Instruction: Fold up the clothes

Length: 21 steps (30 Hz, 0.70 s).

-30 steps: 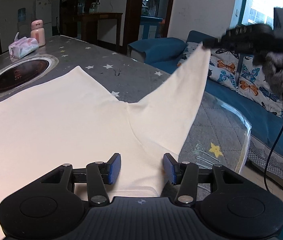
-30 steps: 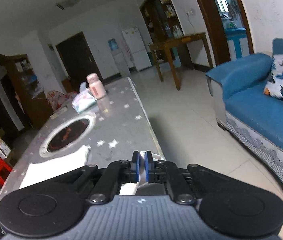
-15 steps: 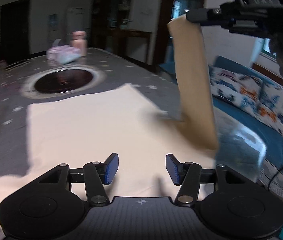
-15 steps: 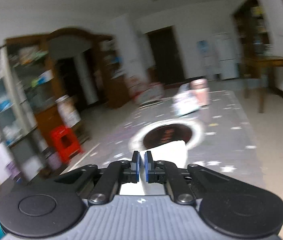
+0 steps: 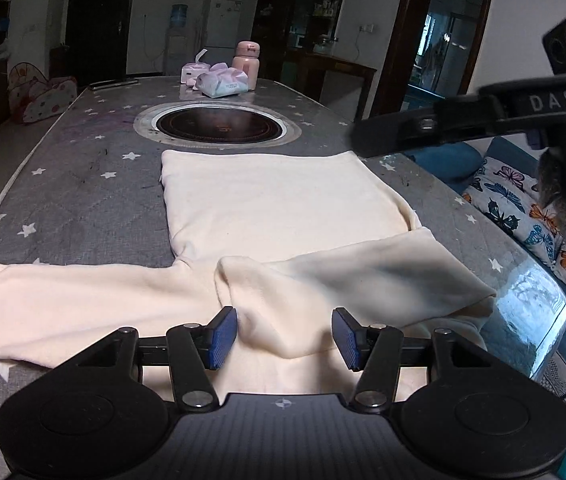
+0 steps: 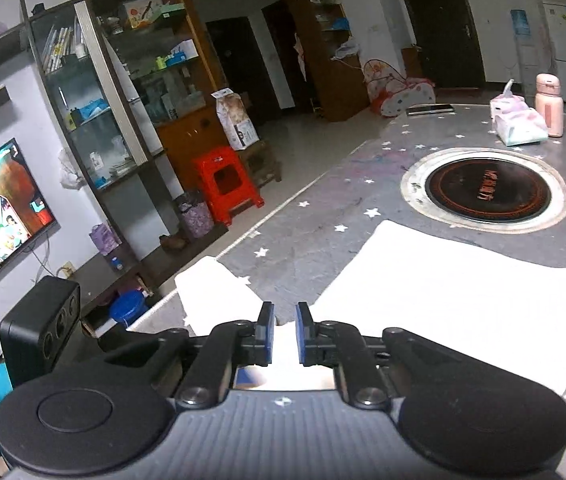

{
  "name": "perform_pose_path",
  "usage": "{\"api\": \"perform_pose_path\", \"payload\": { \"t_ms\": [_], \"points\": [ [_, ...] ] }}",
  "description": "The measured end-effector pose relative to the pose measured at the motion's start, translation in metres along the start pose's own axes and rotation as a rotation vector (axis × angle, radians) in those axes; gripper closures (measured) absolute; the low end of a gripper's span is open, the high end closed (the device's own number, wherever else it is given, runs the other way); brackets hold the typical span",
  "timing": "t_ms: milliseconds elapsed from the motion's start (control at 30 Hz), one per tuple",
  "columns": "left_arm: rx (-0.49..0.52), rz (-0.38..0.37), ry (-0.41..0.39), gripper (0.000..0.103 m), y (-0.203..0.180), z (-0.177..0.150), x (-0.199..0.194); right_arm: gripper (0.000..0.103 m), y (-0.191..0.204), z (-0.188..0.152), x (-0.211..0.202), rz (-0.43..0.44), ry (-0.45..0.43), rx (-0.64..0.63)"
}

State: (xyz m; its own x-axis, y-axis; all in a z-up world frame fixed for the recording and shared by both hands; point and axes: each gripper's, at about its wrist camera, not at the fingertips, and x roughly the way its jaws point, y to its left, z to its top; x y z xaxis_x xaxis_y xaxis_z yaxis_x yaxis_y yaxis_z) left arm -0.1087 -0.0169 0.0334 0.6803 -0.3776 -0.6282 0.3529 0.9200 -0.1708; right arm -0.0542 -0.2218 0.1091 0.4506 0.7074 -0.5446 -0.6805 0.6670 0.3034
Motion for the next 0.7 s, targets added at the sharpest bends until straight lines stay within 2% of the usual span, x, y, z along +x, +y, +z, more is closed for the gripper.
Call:
{"api": "perform_pose_path", "payload": {
  "t_ms": [167,400,567,700],
  "points": [
    [-0.005,0.013,-0.004,0.047,0.005,-0.001,-0.005,0.091,-0.025,-0.015,-0.024,-0.101,0.042,0.013],
    [-0.018,0.019,-0.027,0.049,0.006,0.009,-0.002,0.091,-0.057,-0.073,-0.043,-0.252,0.186,0.048],
    [-0.021,0.018,0.017,0.063,0.004,0.008,0.009,0.091,-0.068,-0.092,-0.047,-0.283,0.209,0.106],
    [-0.022,0.037,0.032,0.072,0.005,0.006,0.012,0.091,-0.069,-0.078,-0.052,-0.28,0.146,0.084]
  ]
}}
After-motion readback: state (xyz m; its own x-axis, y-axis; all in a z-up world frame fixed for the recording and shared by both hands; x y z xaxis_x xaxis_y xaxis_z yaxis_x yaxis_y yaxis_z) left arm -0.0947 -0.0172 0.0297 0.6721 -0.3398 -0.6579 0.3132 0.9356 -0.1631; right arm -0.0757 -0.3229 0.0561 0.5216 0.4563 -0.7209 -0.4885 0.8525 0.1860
